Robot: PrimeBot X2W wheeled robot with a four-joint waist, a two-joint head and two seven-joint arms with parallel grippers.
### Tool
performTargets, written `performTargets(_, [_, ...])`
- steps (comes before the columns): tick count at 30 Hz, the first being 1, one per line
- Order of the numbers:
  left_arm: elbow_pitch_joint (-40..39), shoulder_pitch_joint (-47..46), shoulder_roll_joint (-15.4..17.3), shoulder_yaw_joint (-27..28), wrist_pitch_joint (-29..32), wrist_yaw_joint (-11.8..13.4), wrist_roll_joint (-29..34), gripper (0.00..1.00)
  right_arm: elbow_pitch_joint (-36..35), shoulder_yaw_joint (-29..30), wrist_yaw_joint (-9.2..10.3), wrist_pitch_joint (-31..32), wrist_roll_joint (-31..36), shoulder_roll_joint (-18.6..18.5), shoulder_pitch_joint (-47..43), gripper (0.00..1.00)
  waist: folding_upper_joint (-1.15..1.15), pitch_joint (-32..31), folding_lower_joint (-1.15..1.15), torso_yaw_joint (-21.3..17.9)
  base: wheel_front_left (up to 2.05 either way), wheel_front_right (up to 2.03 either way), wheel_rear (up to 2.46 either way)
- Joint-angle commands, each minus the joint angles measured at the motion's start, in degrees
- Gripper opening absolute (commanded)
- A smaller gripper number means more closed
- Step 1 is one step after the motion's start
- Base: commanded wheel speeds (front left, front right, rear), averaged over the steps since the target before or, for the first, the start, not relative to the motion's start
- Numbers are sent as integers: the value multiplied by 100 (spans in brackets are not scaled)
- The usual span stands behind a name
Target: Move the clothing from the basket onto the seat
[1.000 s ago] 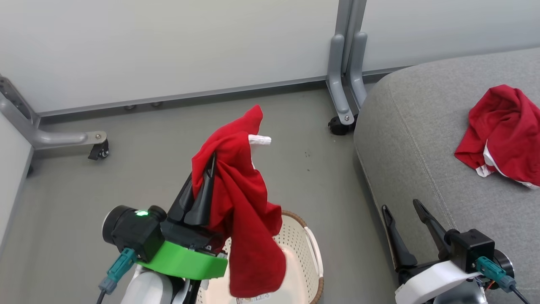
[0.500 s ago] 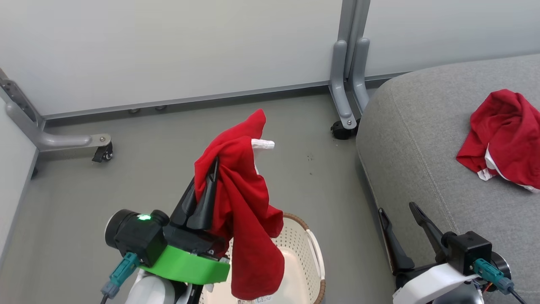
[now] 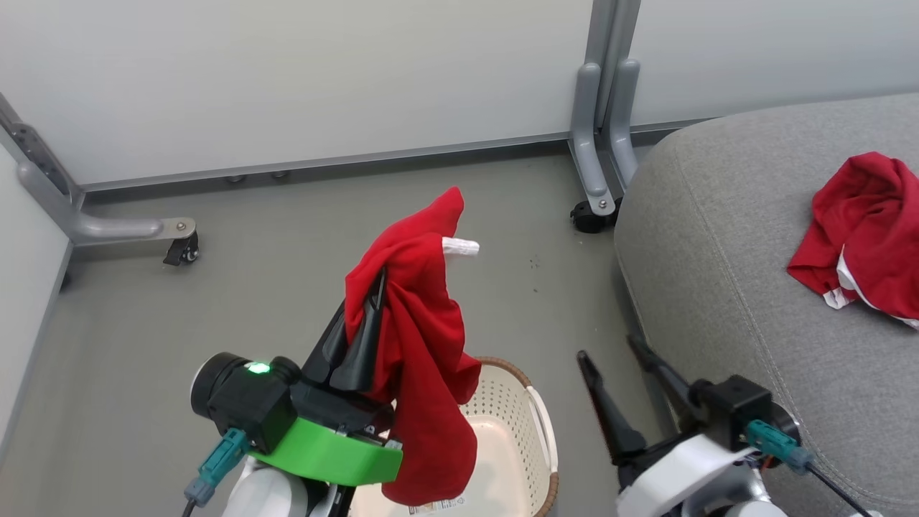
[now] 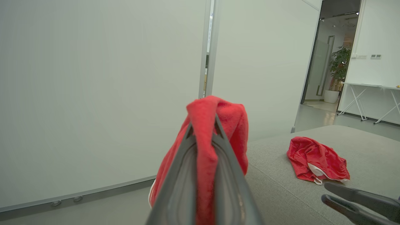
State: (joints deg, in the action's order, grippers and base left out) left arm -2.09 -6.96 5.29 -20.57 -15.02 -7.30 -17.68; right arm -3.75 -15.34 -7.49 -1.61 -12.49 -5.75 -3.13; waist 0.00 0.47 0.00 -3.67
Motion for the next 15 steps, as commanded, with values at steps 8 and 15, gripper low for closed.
performTargets(8, [19, -251, -14, -150, -20, -26, -5, 0, 727, -1550, 0, -267, -657, -9, 1139, 100, 0, 163, 0, 220, 0, 0, 0])
performTargets(15, [104, -339, -11, -328, -20, -29, -34, 0, 1447, -2475, 0, -484, -1198, -11, 2048, 100, 0, 196, 0, 365, 0, 0, 0])
